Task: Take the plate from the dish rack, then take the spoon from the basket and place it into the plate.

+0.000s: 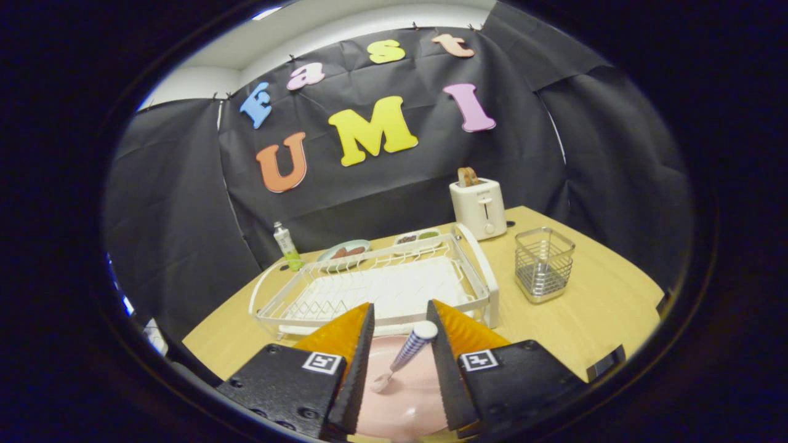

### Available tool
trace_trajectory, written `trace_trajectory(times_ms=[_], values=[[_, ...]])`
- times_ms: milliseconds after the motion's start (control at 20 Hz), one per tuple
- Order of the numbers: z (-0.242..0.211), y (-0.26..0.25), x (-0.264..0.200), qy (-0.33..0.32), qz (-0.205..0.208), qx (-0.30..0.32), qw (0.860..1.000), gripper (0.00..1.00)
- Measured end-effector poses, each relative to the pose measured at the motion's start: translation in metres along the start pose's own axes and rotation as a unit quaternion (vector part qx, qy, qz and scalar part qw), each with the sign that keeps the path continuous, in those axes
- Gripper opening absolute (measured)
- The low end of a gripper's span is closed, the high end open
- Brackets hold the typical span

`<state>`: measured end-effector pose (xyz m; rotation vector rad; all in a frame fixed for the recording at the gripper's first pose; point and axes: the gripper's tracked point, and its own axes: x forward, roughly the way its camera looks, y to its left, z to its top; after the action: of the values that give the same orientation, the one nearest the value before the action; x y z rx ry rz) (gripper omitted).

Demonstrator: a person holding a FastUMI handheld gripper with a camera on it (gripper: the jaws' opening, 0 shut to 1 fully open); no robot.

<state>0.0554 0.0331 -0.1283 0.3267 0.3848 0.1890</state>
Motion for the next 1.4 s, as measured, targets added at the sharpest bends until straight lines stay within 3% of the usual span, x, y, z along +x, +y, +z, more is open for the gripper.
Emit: trace_trajectory(times_ms=[200,450,750,1000,1400], values=[[0.029,-0.009,-0.01,-0.04,-0.015,-0.025,0.999,0.89],[0.05,-0.016,-0.035,-0.08,-0.031,-0.062,0.994,1.0],[0.053,-0.036,-0.095,-0.14,-0.067,-0.097,0.983,1.0],[0.032,-0.041,-0.126,-0.161,-0.073,-0.097,0.98,1.0],[0.021,-0.036,-0.133,-0.174,-0.079,-0.116,0.975,1.0]])
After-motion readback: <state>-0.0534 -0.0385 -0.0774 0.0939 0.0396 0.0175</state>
